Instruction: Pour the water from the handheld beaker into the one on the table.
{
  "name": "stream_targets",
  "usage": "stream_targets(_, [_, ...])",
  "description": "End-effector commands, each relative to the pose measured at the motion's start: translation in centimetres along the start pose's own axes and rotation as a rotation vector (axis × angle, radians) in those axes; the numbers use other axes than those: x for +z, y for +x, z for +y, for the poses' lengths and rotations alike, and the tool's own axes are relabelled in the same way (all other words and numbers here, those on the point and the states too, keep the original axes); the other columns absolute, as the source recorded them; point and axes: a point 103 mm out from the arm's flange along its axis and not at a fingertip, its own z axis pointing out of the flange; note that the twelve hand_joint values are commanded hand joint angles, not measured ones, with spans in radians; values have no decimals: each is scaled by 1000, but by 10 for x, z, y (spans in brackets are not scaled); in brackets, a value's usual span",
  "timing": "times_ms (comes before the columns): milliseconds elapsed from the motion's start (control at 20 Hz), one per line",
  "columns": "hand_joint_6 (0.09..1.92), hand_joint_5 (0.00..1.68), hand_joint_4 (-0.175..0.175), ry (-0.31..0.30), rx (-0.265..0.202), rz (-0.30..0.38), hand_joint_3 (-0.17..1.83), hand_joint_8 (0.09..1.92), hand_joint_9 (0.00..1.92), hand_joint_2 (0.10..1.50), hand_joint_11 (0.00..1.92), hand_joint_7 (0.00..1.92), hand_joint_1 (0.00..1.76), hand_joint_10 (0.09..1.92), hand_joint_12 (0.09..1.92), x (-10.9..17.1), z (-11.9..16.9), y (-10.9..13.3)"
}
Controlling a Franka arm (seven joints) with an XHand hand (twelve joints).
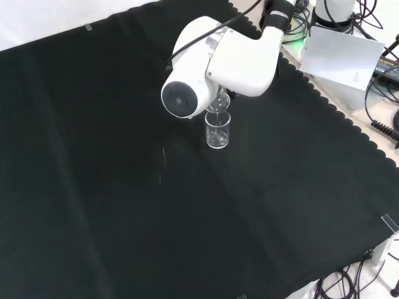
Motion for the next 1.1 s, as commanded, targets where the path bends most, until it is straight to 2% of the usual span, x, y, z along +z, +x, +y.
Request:
stream_targets(50, [1018, 1167, -175, 15, 5, -13, 1031, 988, 1554, 499, 1213, 1233, 1306, 847, 872, 1, 1, -1])
stream_targets(1100, [1031, 1159, -175, 73, 12, -43, 1032, 1002, 1548, 502, 1206, 1225, 1305, 859, 879, -14, -2, 11])
